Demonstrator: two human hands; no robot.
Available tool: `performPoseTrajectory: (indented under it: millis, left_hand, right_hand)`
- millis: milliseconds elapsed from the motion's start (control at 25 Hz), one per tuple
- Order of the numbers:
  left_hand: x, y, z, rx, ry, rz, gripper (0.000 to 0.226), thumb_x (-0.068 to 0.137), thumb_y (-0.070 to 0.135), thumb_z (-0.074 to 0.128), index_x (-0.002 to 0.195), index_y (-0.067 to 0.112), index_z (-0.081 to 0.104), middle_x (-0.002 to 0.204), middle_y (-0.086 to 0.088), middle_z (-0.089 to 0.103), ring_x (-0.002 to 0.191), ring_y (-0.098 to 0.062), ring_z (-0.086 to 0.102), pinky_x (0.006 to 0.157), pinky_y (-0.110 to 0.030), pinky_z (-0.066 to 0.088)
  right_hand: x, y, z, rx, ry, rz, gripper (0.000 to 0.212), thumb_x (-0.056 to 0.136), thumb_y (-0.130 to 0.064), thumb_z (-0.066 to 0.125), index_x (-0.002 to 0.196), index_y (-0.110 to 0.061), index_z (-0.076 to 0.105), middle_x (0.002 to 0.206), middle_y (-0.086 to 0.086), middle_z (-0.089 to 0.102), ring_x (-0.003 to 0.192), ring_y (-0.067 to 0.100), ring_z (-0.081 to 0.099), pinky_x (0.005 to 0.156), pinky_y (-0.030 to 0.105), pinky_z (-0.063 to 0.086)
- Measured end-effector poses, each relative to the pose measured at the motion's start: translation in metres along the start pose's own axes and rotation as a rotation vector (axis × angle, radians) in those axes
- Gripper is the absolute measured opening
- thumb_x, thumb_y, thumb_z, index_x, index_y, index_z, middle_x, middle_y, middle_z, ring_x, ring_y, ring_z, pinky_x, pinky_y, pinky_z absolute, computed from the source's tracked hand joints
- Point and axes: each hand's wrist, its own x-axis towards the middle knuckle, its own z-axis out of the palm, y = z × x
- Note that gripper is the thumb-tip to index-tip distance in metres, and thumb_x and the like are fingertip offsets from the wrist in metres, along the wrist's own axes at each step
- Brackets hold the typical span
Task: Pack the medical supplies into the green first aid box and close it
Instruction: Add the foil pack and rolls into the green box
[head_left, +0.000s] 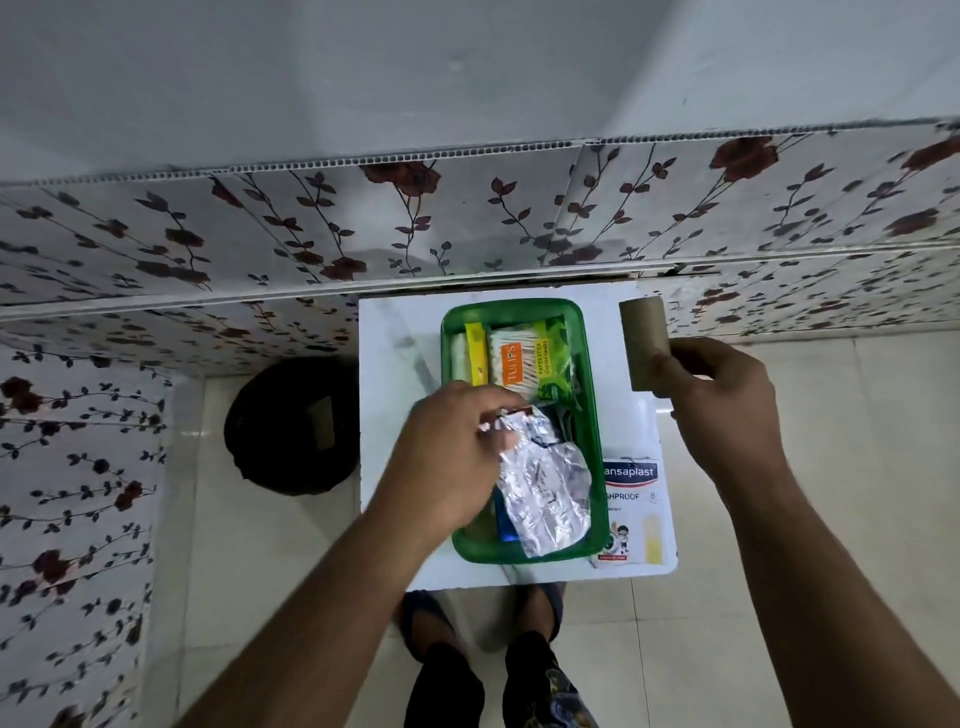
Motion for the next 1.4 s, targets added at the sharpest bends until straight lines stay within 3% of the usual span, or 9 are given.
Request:
performPoseTrajectory:
  millis: [40, 240, 400, 560, 680, 800, 1000, 1240, 1400]
  left_hand:
    - [0.003, 0.000, 0.014, 0.099, 0.007, 0.019, 0.031, 0.087, 0.011, 0.067, 0.112, 0.029, 0.068, 0.113, -0.002, 0.065, 0.089, -0.011, 0.065, 0.083, -0.028, 0.053]
    - [0.012, 0.004, 0.033, 0.286, 0.119, 0.069, 0.028, 0.086, 0.002, 0.064, 0.103, 0.023, 0.061, 0.090, 0.010, 0.061, 0.052, 0.018, 0.044, 0.046, -0.007, 0.031]
    - [0.005, -0.003, 0.044, 0.268, 0.078, 0.115, 0.039, 0.085, 0.000, 0.065, 0.119, 0.019, 0.066, 0.103, 0.008, 0.054, 0.060, 0.011, 0.047, 0.060, 0.000, 0.040]
    - [0.008, -0.014, 0.047, 0.463, 0.039, 0.243, 0.053, 0.081, -0.006, 0.062, 0.129, 0.016, 0.062, 0.107, -0.007, 0.053, 0.097, -0.021, 0.053, 0.084, -0.032, 0.052]
    - [0.008, -0.007, 0.039, 0.551, -0.037, 0.251, 0.059, 0.079, -0.009, 0.059, 0.132, 0.014, 0.057, 0.113, -0.010, 0.052, 0.105, -0.024, 0.047, 0.085, -0.028, 0.043]
    - [0.004, -0.006, 0.009, 0.328, 0.027, 0.172, 0.058, 0.081, -0.011, 0.057, 0.132, 0.016, 0.057, 0.118, -0.004, 0.064, 0.099, -0.017, 0.059, 0.082, -0.017, 0.041]
    - [0.003, -0.046, -0.039, -0.034, 0.444, -0.046, 0.035, 0.092, 0.000, 0.045, 0.093, 0.026, 0.068, 0.089, 0.014, 0.069, 0.080, -0.001, 0.063, 0.070, -0.014, 0.043]
    - [-0.001, -0.078, -0.031, -0.052, 0.379, -0.090, 0.027, 0.090, 0.004, 0.054, 0.089, 0.027, 0.069, 0.087, 0.018, 0.068, 0.079, 0.004, 0.062, 0.061, -0.008, 0.044]
    - [-0.002, -0.088, -0.027, -0.053, 0.364, -0.111, 0.024, 0.090, 0.008, 0.057, 0.088, 0.028, 0.069, 0.087, 0.015, 0.069, 0.074, 0.001, 0.062, 0.055, -0.006, 0.043]
  right_hand:
    - [-0.006, 0.001, -0.003, 0.013, -0.003, 0.003, 0.026, 0.081, -0.036, 0.060, 0.101, -0.026, 0.072, 0.096, -0.010, 0.074, 0.092, 0.016, 0.069, 0.086, 0.042, 0.056]
    - [-0.022, 0.004, -0.013, 0.047, -0.022, -0.003, 0.031, 0.076, -0.042, 0.059, 0.100, -0.028, 0.072, 0.095, -0.015, 0.074, 0.090, 0.013, 0.070, 0.084, 0.047, 0.058]
    - [-0.031, 0.002, -0.013, 0.054, -0.029, 0.005, 0.031, 0.077, -0.043, 0.059, 0.101, -0.027, 0.072, 0.096, -0.013, 0.074, 0.090, 0.014, 0.071, 0.085, 0.047, 0.057]
    - [-0.041, 0.001, -0.007, 0.019, -0.052, -0.011, 0.036, 0.077, -0.046, 0.057, 0.101, -0.024, 0.073, 0.094, -0.012, 0.074, 0.085, 0.015, 0.072, 0.082, 0.045, 0.058]
    - [-0.053, -0.004, -0.001, -0.031, -0.094, -0.025, 0.031, 0.081, -0.044, 0.058, 0.100, -0.023, 0.073, 0.091, -0.010, 0.075, 0.078, 0.014, 0.072, 0.078, 0.037, 0.057]
    - [-0.069, -0.012, 0.007, -0.100, -0.175, -0.020, 0.021, 0.085, -0.041, 0.060, 0.092, -0.024, 0.071, 0.086, -0.010, 0.074, 0.076, 0.014, 0.071, 0.073, 0.032, 0.055]
    - [-0.097, -0.010, 0.052, -0.281, -0.319, -0.031, 0.027, 0.085, -0.045, 0.057, 0.082, -0.020, 0.067, 0.077, -0.004, 0.071, 0.074, 0.018, 0.066, 0.068, 0.036, 0.056]
    - [-0.101, -0.004, 0.084, -0.511, -0.227, -0.178, 0.034, 0.087, -0.055, 0.047, 0.102, -0.025, 0.054, 0.089, -0.001, 0.071, 0.086, 0.028, 0.067, 0.066, 0.034, 0.051]
    - [-0.096, -0.005, 0.084, -0.534, -0.214, -0.167, 0.039, 0.095, -0.055, 0.037, 0.096, -0.021, 0.055, 0.088, 0.005, 0.072, 0.085, 0.033, 0.067, 0.065, 0.035, 0.050]
